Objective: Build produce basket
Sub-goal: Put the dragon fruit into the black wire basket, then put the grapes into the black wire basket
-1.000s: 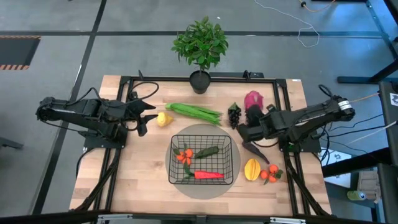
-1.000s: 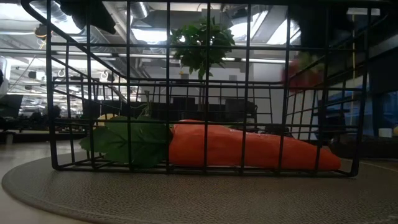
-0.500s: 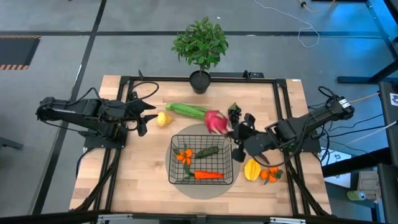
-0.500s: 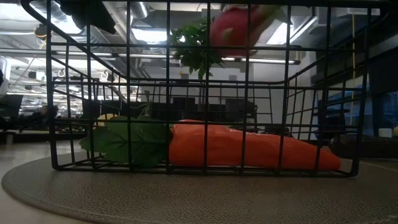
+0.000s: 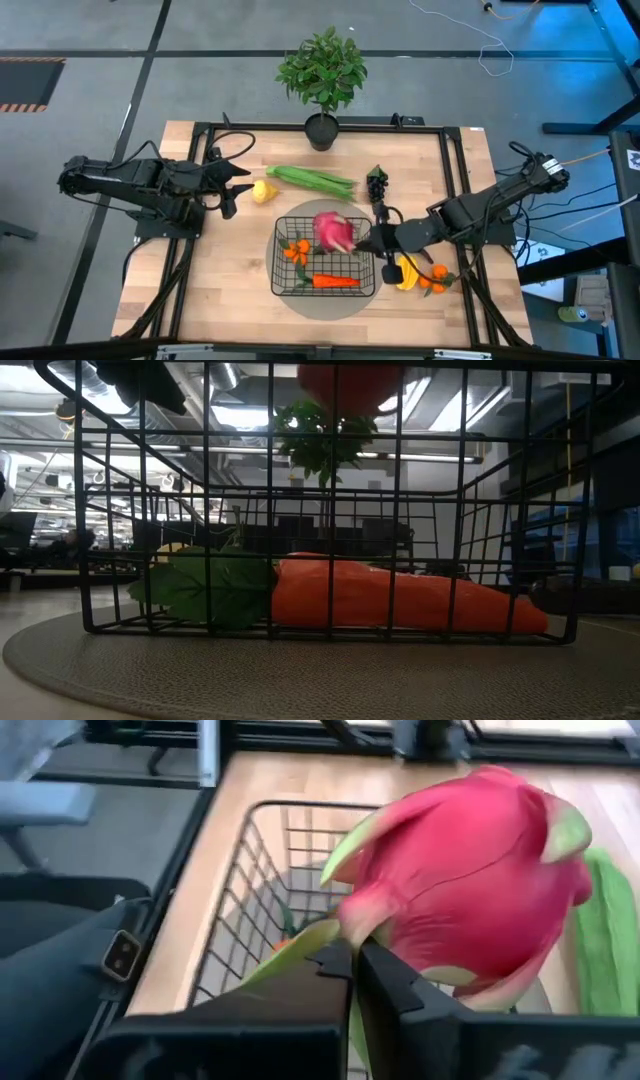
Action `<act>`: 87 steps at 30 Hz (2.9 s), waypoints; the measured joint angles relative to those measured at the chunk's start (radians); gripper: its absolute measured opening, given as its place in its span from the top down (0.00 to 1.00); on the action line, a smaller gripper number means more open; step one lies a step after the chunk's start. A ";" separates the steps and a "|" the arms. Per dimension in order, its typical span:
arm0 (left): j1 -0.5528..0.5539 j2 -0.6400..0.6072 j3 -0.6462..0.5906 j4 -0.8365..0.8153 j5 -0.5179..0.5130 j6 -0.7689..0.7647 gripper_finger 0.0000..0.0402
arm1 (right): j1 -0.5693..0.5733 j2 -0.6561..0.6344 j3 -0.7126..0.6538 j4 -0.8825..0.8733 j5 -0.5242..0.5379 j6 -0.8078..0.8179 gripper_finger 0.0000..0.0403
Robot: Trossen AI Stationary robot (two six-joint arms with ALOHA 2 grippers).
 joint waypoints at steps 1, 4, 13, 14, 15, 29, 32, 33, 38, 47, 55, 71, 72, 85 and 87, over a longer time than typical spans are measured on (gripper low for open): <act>0.000 0.000 0.000 -0.001 0.000 0.000 0.60 | 0.001 0.000 -0.001 0.010 -0.004 -0.020 0.99; 0.000 0.000 0.000 -0.002 0.000 0.000 0.60 | 0.000 0.000 -0.001 0.028 -0.005 -0.040 0.99; 0.000 0.000 0.000 -0.005 0.000 0.000 0.60 | 0.000 0.000 -0.001 0.029 -0.003 -0.038 0.98; 0.000 0.000 0.000 -0.005 0.000 0.000 0.60 | 0.000 0.000 -0.001 0.028 -0.002 -0.039 0.98; 0.000 0.000 0.000 -0.005 0.000 0.000 0.60 | 0.000 0.000 -0.001 0.028 -0.003 -0.038 0.97; 0.000 0.000 0.000 -0.005 0.000 0.000 0.60 | 0.000 0.000 -0.001 0.030 -0.003 -0.039 0.74; 0.000 0.000 0.000 -0.005 0.000 0.000 0.60 | 0.000 0.000 -0.001 0.030 -0.003 -0.039 0.73; 0.000 0.000 0.000 -0.005 0.000 0.000 0.60 | 0.000 0.000 -0.001 0.030 -0.003 -0.039 0.73; 0.000 0.000 0.000 -0.005 0.000 0.000 0.60 | 0.000 0.000 -0.002 0.030 0.012 -0.039 0.73; 0.000 0.000 0.000 -0.005 0.000 0.000 0.60 | 0.000 0.000 -0.002 -0.006 0.333 0.065 0.73; 0.000 0.000 0.000 -0.005 0.000 0.000 0.60 | -0.003 -0.001 -0.003 -0.318 0.815 0.359 0.73; 0.000 0.000 0.000 -0.004 0.000 0.000 0.60 | -0.268 -0.001 -0.093 -0.609 0.607 0.933 0.73; 0.000 0.000 0.000 -0.004 0.000 0.000 0.60 | -0.310 -0.001 -0.105 -0.606 0.552 0.935 0.73; 0.000 0.000 0.000 -0.004 0.000 0.003 0.60 | -0.619 -0.002 -0.300 -0.129 0.192 0.700 0.73; 0.000 0.000 0.000 -0.004 0.000 0.003 0.60 | -0.635 -0.002 -0.326 -0.094 0.192 0.703 0.73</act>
